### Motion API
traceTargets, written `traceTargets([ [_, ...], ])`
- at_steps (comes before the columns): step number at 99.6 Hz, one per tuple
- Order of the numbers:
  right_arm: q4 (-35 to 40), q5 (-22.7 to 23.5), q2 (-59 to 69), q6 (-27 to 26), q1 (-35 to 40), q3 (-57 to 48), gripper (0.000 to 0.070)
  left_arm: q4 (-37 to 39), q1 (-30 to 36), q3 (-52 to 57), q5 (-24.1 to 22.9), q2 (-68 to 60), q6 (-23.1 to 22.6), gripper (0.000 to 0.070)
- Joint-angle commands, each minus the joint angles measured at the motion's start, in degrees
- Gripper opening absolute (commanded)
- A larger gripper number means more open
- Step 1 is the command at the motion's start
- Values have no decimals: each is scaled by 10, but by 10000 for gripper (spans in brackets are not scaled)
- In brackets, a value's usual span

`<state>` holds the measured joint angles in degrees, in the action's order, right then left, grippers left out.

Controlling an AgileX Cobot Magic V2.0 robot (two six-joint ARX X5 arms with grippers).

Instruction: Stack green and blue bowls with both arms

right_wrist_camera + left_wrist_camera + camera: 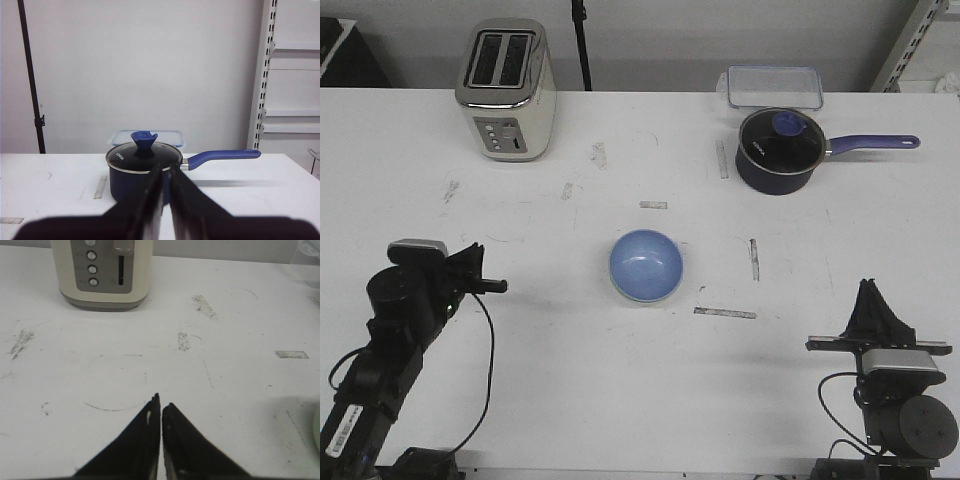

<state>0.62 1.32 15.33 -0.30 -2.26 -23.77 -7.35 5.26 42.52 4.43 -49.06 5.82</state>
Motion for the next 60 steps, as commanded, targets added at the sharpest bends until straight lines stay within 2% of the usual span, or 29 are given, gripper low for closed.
traceTargets([
  [1, -6, -1, 0, -3, 0, 1, 15, 15, -7, -19, 0, 21, -11, 0],
  [28, -6, 0, 0, -3, 0, 1, 15, 79, -12, -150, -2, 150, -11, 0],
  [60, -6, -1, 0, -3, 0, 1, 15, 31, -12, -182, -4, 276, -11, 1],
])
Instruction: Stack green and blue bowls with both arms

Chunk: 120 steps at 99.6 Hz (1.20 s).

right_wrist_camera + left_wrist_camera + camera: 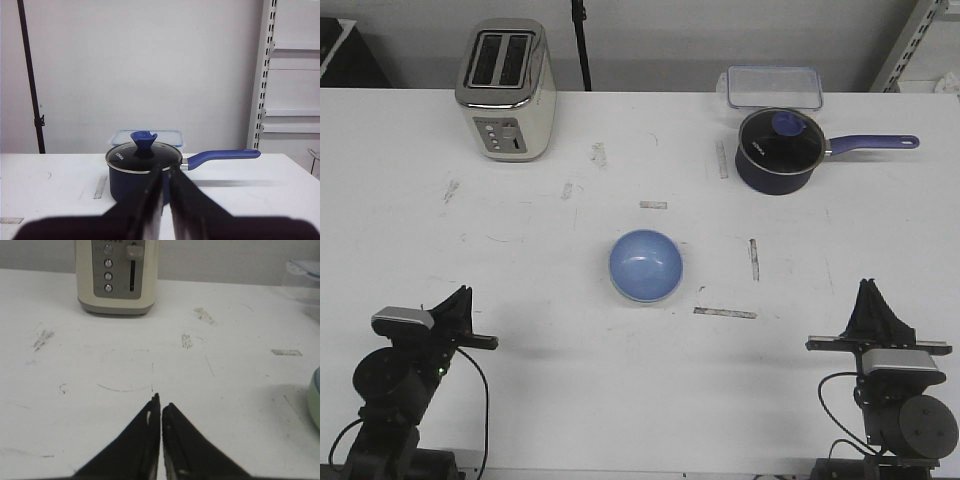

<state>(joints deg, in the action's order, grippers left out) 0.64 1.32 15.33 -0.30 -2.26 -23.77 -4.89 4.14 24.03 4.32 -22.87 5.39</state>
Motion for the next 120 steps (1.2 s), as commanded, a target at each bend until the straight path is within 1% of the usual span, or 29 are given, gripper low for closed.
traceTargets([
  [1, -7, 0, 0, -3, 0, 1, 15, 7, 0, 3, -3, 17, -6, 1],
  [30, -6, 0, 0, -3, 0, 1, 15, 7, 0, 3, -3, 98, -6, 1],
  [56, -7, 0, 0, -3, 0, 1, 15, 4, -1, 2, -3, 137, -6, 1],
  [68, -7, -1, 0, -3, 0, 1, 15, 9, -8, -5, -22, 144, -10, 1],
  [80, -7, -1, 0, -3, 0, 1, 15, 24, -18, -30, -43, 151, -50, 1],
  [95, -6, 0, 0, -3, 0, 1, 15, 30, -20, -72, -48, 165, -51, 1],
  [105, -6, -1, 0, -3, 0, 1, 15, 60, -21, -106, -48, 175, -63, 1],
  [111, -7, -1, 0, -3, 0, 1, 15, 81, -23, -126, -48, 179, -63, 1],
  [120, -7, 0, 0, -3, 0, 1, 15, 94, -25, -146, -48, 182, -63, 1],
])
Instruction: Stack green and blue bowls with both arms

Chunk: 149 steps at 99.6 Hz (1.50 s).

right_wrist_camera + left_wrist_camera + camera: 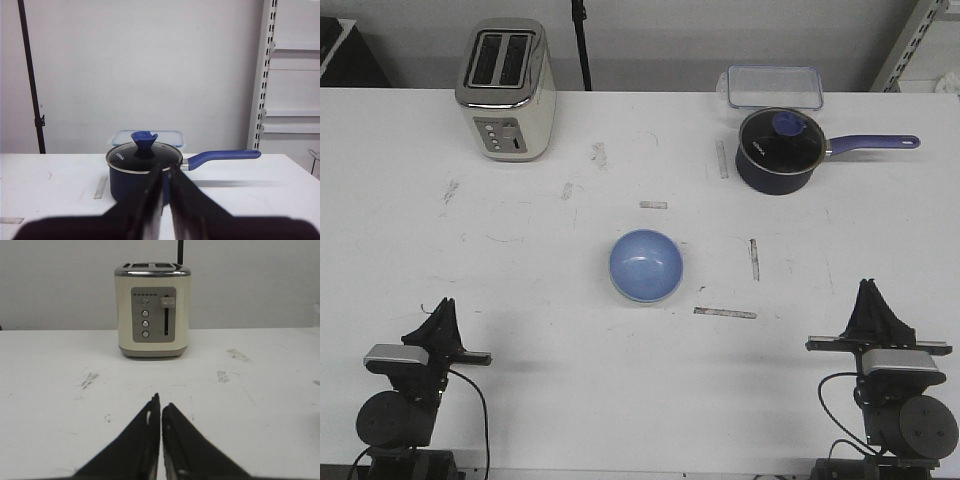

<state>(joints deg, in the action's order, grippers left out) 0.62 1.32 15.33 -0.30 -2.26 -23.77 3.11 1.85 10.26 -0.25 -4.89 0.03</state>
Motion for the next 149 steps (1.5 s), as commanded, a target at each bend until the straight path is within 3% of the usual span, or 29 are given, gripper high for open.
traceTargets([
  [1, -6, 0, 0, -3, 0, 1, 15, 15, -2, -10, -2, 2, -9, 1],
  [53, -6, 0, 0, -3, 0, 1, 15, 64, -6, -97, -10, 47, -5, 1],
  [149, -6, 0, 0, -3, 0, 1, 15, 60, -18, -96, -7, 47, -7, 1],
])
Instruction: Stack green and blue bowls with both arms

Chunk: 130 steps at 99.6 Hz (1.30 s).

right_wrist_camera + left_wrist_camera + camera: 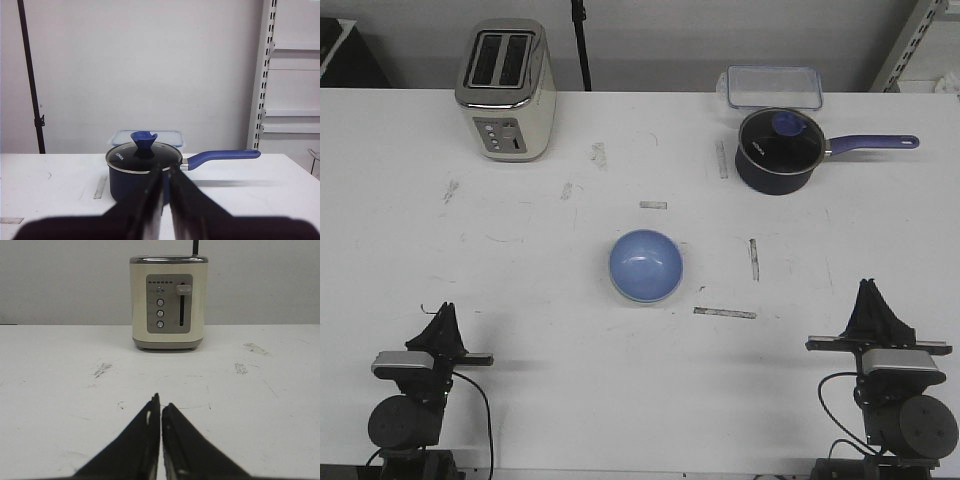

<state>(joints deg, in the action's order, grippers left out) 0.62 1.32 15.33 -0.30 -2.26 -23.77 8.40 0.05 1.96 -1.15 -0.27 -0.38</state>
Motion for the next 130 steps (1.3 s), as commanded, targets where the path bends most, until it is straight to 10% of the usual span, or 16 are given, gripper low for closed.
traceTargets([
  [1, -6, 0, 0, -3, 0, 1, 15, 7, 0, -13, 2, 1, -3, 1],
  [130, 20, 27, -140, 3, 1, 151, 15, 7, 0, -13, 2, 1, -3, 1],
])
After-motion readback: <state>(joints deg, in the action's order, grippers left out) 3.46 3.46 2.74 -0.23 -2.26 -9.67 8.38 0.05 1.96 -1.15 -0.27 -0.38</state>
